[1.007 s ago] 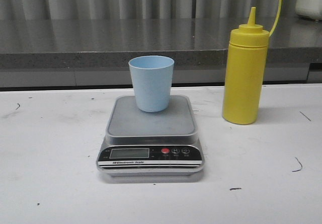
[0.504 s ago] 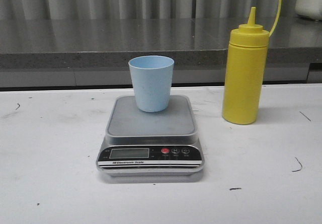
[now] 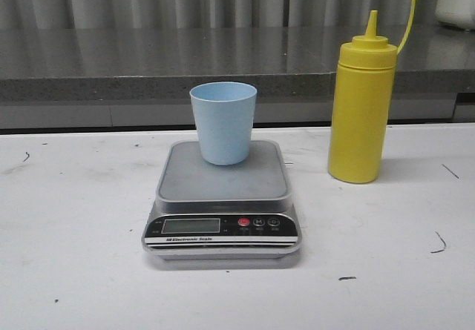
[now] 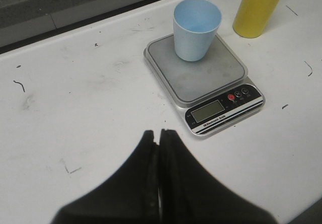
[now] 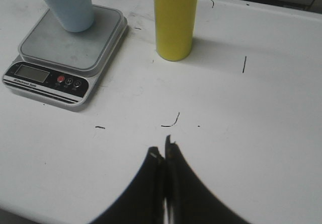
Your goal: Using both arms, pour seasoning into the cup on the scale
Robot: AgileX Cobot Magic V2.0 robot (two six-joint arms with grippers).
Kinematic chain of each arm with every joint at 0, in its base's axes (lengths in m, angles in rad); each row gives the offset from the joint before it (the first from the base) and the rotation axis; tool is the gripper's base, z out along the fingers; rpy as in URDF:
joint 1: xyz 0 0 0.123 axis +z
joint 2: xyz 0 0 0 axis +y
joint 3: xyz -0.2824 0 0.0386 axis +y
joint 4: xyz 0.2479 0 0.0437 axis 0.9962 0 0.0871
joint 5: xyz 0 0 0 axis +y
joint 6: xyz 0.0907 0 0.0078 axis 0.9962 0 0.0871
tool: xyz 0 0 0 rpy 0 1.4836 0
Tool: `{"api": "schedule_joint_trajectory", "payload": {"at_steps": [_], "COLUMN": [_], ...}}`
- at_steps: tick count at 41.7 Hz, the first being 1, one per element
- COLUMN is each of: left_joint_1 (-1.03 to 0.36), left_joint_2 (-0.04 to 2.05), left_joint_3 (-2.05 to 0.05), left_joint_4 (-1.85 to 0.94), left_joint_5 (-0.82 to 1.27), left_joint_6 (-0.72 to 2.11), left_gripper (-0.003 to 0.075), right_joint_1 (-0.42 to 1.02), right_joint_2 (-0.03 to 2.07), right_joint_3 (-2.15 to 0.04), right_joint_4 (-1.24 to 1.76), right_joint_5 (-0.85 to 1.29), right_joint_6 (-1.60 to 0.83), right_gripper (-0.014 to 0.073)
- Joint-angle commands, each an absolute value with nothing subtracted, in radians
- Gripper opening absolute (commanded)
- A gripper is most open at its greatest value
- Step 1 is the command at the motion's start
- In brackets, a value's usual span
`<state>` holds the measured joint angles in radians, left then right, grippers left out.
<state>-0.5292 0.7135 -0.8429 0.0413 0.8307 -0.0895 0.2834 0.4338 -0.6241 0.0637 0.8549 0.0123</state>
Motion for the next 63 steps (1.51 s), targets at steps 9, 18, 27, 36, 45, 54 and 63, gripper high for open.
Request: {"api": "schedule_joint_trajectory", "payload": {"at_steps": [9,18,27,36,45,54,63], "left_joint_1": [-0.532,-0.393,-0.214,-0.095,-0.027,-0.022,-0.004], "left_joint_2": [0.703,0.588,0.382,0.183,0.027,-0.024,-0.024], "left_joint_3": [-0.862,-0.73,-0.449,-0.207,-0.041,0.03,0.028], "left_joint_4": [0.042,0.017,0.0,0.0,-0.008,-0.008,-0.008], "left_joint_5": [0.76,0.626,0.374,0.209,0.068,0.011,-0.025], "left_joint_6": [-0.098,-0.096,-0.096,-0.096,-0.096,-0.096,-0.096], "left_gripper": [-0.002,-0.002,-0.002,-0.002,-0.002,-0.002,-0.002], "right_joint_1": [0.285,0.285,0.285,0.285,0.285,0.285,0.285], "right_joint_2": [0.439,0.439,0.439,0.439,0.439,0.439,0.439], "right_joint_3": [-0.646,-0.646,-0.646,-0.646,-0.646,-0.646,-0.646], "right_joint_4": [0.065,0.065,0.065,0.065,0.065,0.065,0.065], "right_joint_5": [0.784,0.784,0.784,0.784,0.784,0.784,0.786], "right_joint_6": [0.0,0.0,0.0,0.0,0.0,0.0,0.0], "right_gripper": [-0.0069,-0.0069,-0.0069,-0.0069,-0.0069,-0.0069,-0.0069]}}
